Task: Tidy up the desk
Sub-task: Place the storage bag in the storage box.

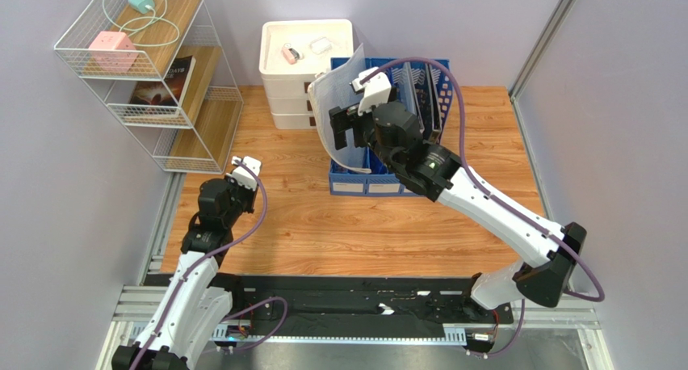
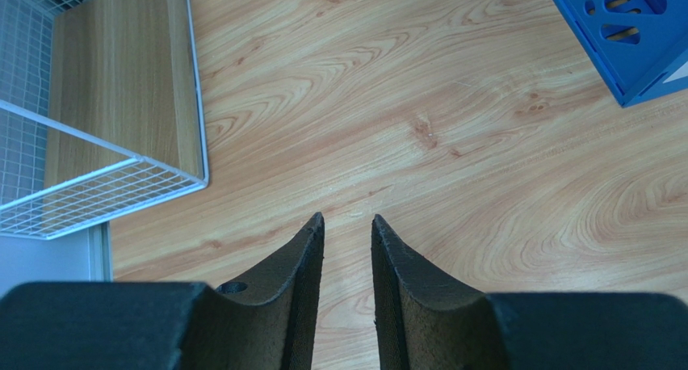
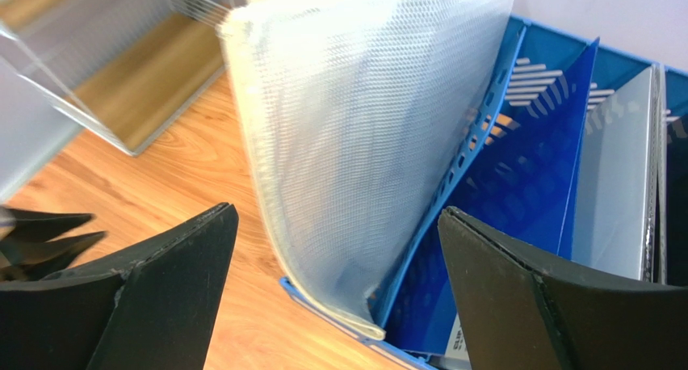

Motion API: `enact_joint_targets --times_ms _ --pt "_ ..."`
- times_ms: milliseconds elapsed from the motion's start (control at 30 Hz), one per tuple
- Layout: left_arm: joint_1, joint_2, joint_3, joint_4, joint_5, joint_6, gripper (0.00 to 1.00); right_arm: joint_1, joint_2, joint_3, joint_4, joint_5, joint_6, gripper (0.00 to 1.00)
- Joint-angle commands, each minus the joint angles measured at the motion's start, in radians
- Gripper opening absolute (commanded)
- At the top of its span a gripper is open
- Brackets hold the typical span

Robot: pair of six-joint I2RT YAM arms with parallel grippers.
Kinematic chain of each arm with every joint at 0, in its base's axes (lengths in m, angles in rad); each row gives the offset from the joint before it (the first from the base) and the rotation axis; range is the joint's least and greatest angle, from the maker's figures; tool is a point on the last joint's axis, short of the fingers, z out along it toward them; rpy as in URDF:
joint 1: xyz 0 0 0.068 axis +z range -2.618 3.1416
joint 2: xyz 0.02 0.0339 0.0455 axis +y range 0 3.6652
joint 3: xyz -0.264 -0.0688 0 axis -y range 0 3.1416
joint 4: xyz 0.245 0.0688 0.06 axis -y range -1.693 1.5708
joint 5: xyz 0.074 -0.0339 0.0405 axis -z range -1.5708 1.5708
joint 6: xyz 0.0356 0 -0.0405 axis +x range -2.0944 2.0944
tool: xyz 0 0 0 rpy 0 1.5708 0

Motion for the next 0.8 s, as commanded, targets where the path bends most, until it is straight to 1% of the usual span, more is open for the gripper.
enact_joint_targets --times_ms 0,33,67,100,133,167,267,367,400,433,500,667,767 --pt "0.007 0.000 0.037 0.025 0.006 0.004 0.34 0.071 -0.068 -0.072 0.132 0.032 0.002 1.00" --pt "0.007 -0.003 0.037 0.026 -0.003 0.003 0.34 0.093 -0.067 -0.106 0.150 0.071 -0.011 1.00" --pt "0.007 -0.005 0.035 0.028 -0.004 0.000 0.34 0.143 -0.059 -0.123 0.170 0.099 -0.027 1.00" --pt "0.007 -0.007 0.035 0.026 -0.006 -0.002 0.34 0.166 -0.035 -0.133 0.216 0.126 -0.042 1.00" --pt "0.007 -0.016 0.035 0.023 0.000 -0.002 0.34 0.185 -0.016 -0.135 0.231 0.194 -0.098 1.00" --pt "0.007 -0.020 0.034 0.019 0.003 0.000 0.34 0.214 0.031 -0.126 0.242 0.220 -0.119 1.00" --pt "0.007 -0.033 0.034 0.013 -0.006 -0.005 0.34 0.246 0.125 -0.101 0.294 0.291 -0.177 1.00" --pt "0.009 -0.036 0.035 0.014 -0.015 -0.014 0.34 0.254 0.220 -0.072 0.325 0.360 -0.215 1.00" --pt "0.010 -0.037 0.037 0.011 -0.015 -0.016 0.34 0.254 0.242 -0.051 0.378 0.383 -0.231 0.99" --pt "0.012 -0.039 0.037 0.011 -0.011 -0.016 0.34 0.254 0.263 -0.039 0.399 0.439 -0.255 0.98" --pt "0.016 -0.040 0.037 0.008 -0.003 -0.019 0.34 0.249 0.324 0.004 0.449 0.498 -0.320 0.96" --pt "0.020 -0.045 0.035 0.005 0.013 -0.014 0.34 0.216 0.439 0.124 0.491 0.605 -0.381 0.96" --pt "0.020 -0.050 0.035 0.002 0.019 -0.011 0.34 0.188 0.493 0.199 0.508 0.642 -0.406 0.96"
